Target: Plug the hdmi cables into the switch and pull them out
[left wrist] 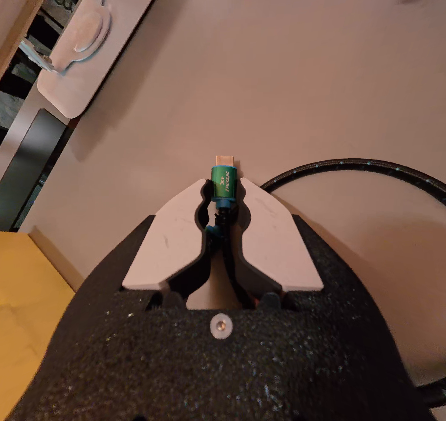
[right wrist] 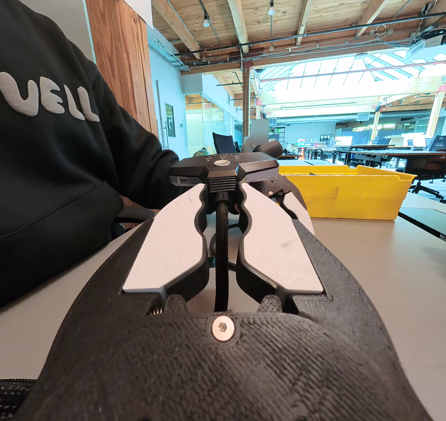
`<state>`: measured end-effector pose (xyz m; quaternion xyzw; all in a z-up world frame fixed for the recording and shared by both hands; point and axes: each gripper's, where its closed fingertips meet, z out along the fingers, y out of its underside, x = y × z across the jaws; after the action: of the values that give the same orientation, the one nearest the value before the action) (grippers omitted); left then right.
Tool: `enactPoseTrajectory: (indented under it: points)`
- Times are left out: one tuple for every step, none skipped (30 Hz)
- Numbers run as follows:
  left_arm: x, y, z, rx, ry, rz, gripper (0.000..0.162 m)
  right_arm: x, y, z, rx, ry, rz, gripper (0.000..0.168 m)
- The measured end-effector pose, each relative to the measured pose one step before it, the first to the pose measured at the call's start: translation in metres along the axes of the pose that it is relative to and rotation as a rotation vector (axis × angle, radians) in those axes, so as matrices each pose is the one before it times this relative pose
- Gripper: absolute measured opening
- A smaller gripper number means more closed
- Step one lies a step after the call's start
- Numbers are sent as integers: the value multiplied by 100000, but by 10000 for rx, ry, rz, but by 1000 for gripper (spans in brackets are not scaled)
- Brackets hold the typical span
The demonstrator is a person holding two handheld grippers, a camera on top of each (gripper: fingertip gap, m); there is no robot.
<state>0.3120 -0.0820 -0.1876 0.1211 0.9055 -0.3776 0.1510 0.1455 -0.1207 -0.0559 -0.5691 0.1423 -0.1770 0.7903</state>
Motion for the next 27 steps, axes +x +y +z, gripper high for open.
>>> enactPoseTrajectory:
  points:
    - [-173,28,24,-38,-38,57,20,27,15,19,-14,-12,46,22]
    - [-273,55,-2,-41,-161,84,20,45,39,38,-33,-12,47,22]
    - [-154,39,9,-29,-88,51,20,17,66,48,-48,-19,41,22]
    - [-99,14,28,-32,-50,-11,20,-1,48,46,-43,-15,18,22]
    - [-163,45,44,-55,-94,26,20,-9,28,30,-26,-8,-3,22]
    - [-78,29,74,-72,-34,103,20,-17,23,12,-13,-13,0,22]
    - [-26,22,91,-94,22,95,20,5,-4,2,2,-8,9,22]
    - [-69,28,115,-119,-20,62,20,29,-14,-16,12,11,11,22]
    - [-69,38,126,-131,-13,34,20,20,-21,-9,12,11,4,22]
    - [-34,62,125,-152,31,-67,20,-15,-11,-9,6,-9,-1,22]
    - [43,48,119,-141,124,-162,20,11,10,9,-5,-7,11,22]
    - [8,24,83,-102,77,-113,20,15,24,11,-14,2,14,22]
    - [-58,-1,56,-49,-25,7,20,12,10,16,-11,-2,10,22]
    - [-33,32,39,-77,-5,-68,20,3,-2,-4,0,6,-6,22]
    - [3,46,13,-98,70,-113,20,-11,-18,-22,15,11,-21,22]
    - [-39,19,6,-88,44,-80,20,-7,-37,-22,27,10,-23,22]
    - [-115,24,16,-48,-53,-69,21,2,-27,-18,21,9,-11,22]
    - [-87,0,-5,6,-81,-55,21,7,-3,-6,8,2,1,22]
    - [-37,32,-4,22,-54,-44,21,10,-1,3,-6,2,1,22]
    - [-45,20,-9,29,-41,-91,21,-1,24,20,-18,4,2,22]
    - [-28,6,-51,48,17,-147,21,8,37,27,-26,-6,9,22]
    - [-88,-9,-126,45,26,-114,21,-3,22,33,-22,-1,1,22]
    - [-185,-20,-246,19,32,-51,21,8,17,6,-10,5,4,22]
    - [-250,-74,-401,2,82,-82,21,3,-10,-9,5,3,-5,22]
    - [-367,-245,-644,58,94,-102,21,-20,-27,-17,22,2,-24,22]
    - [-542,-400,-910,76,61,-13,20,-18,-38,-38,32,10,-26,22]
    - [-768,-500,-1199,24,-31,98,20,-11,-43,-31,36,8,-26,22]
